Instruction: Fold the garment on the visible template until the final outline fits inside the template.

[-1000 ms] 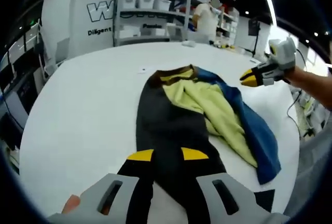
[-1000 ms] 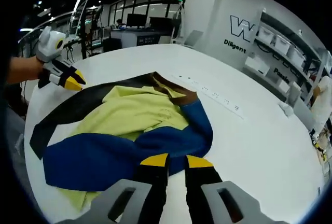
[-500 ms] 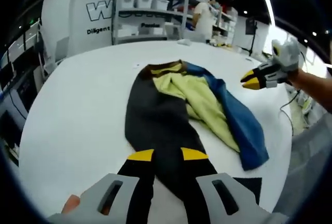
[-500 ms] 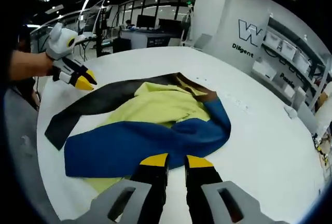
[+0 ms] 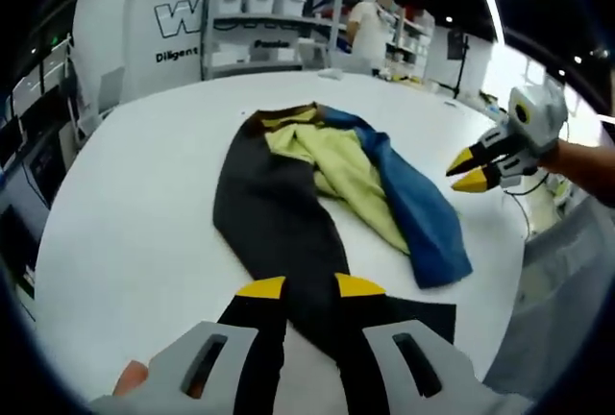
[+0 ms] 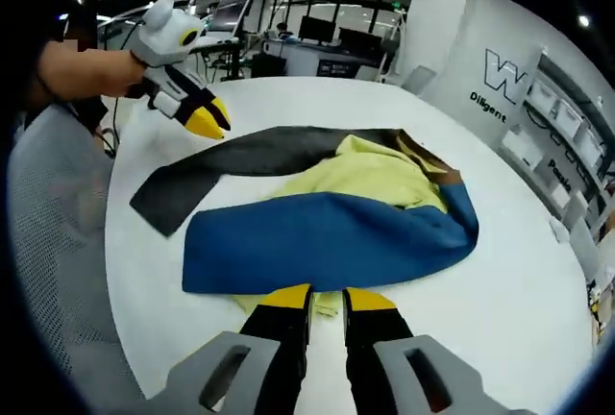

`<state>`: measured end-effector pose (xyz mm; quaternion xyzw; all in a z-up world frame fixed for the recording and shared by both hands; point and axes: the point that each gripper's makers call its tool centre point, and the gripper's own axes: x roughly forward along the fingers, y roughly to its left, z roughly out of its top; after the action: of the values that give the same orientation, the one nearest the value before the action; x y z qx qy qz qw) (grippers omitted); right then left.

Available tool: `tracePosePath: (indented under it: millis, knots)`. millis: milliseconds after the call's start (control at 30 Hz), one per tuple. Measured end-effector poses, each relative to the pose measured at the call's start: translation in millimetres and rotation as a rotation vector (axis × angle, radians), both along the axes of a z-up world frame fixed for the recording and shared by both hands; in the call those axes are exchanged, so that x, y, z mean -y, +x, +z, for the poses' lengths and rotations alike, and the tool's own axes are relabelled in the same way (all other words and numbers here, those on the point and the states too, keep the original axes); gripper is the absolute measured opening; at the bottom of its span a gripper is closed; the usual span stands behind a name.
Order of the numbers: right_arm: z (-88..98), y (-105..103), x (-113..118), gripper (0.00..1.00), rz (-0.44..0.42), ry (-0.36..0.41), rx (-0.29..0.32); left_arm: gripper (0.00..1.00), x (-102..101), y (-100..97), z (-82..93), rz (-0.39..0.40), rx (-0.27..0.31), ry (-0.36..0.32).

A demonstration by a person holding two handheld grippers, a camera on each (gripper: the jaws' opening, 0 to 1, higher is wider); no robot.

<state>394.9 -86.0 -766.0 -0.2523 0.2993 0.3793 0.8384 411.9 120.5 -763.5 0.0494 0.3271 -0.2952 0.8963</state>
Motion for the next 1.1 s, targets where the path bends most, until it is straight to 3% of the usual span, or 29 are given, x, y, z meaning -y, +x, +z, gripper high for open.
tracePosePath:
  millis: [233,567,800,1100]
  knots:
    - [-10.8,-20.7,-11.8,0.11,0.072,-0.026,-0.012,0.13,1.3,-13.6,0.5,-0.009,-0.005,0.001]
    - [-26.4,-28.7,-12.9,0.12,0.075,-0.01,-0.074,0.13,2.2,-18.3,-1.6,-0.015,-0.013,0.006]
    - [-25.5,-24.9,-18.9,0.13,0.058,0.051,-0.105,0.13,5.6,-19.4,-5.0,-0.025,-0.022,0.009]
    - [-10.0,-19.4,-30.9,0.14,0.067,0.087,-0.078,0.13,6.5,-21.2,-10.9,-0.034,-0.038,0.012]
